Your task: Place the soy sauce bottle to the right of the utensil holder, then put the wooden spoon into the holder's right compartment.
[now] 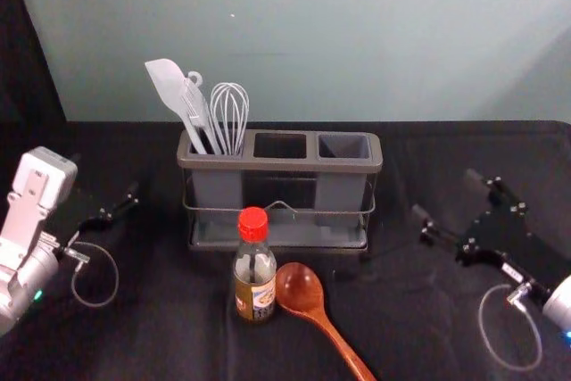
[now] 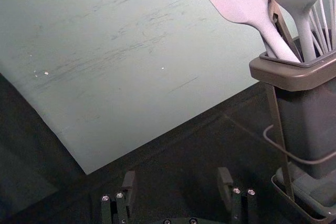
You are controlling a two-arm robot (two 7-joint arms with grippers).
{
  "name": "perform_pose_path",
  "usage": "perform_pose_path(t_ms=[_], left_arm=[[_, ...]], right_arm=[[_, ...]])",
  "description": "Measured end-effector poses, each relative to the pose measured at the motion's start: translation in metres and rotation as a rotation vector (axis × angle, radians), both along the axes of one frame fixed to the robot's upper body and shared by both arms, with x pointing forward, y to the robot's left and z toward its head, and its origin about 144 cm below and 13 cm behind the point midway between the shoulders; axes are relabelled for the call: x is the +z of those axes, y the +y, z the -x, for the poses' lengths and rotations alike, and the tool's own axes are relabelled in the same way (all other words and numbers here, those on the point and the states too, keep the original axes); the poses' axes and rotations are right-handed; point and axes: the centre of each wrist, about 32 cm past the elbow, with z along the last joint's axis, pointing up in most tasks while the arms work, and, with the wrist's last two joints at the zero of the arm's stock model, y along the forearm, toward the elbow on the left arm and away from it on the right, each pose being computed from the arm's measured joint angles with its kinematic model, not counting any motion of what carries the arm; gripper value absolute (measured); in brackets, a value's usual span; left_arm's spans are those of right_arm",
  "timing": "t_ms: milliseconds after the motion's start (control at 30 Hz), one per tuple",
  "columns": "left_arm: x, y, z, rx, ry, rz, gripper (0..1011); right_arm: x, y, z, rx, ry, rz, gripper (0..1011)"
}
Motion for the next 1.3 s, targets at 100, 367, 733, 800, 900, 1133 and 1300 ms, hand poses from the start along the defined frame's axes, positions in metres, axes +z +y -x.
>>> perform_pose_path(t_ms=[100, 367, 733, 800, 900, 1133, 1300], left_arm=[[0.000, 0.000, 0.000, 0.000, 0.000, 0.000, 1011], [0.000, 0.000, 0.000, 0.000, 0.000, 0.000, 1011], [0.000, 0.000, 0.000, 0.000, 0.000, 0.000, 1012], [0.000, 0.000, 0.000, 0.000, 0.000, 0.000, 1011], [0.000, 0.000, 0.000, 0.000, 0.000, 0.000, 1011], [0.000, 0.000, 0.000, 0.000, 0.000, 0.000, 1011], [0.000, 0.000, 0.000, 0.000, 0.000, 0.000, 1011]], right_arm=[[0.003, 0.002, 0.001, 0.082, 0.019, -0.033, 1003], [0.004, 0.013, -0.009, 0.245, 0.079, -0.084, 1002], [0.008, 0.044, -0.037, 0.412, 0.140, -0.029, 1003], [0.009, 0.049, -0.043, 0.428, 0.147, -0.026, 1003], [0.008, 0.061, -0.054, 0.457, 0.160, -0.018, 1002], [0.006, 0.080, -0.070, 0.500, 0.160, 0.012, 1003], [0.006, 0.087, -0.076, 0.526, 0.149, 0.021, 1003]])
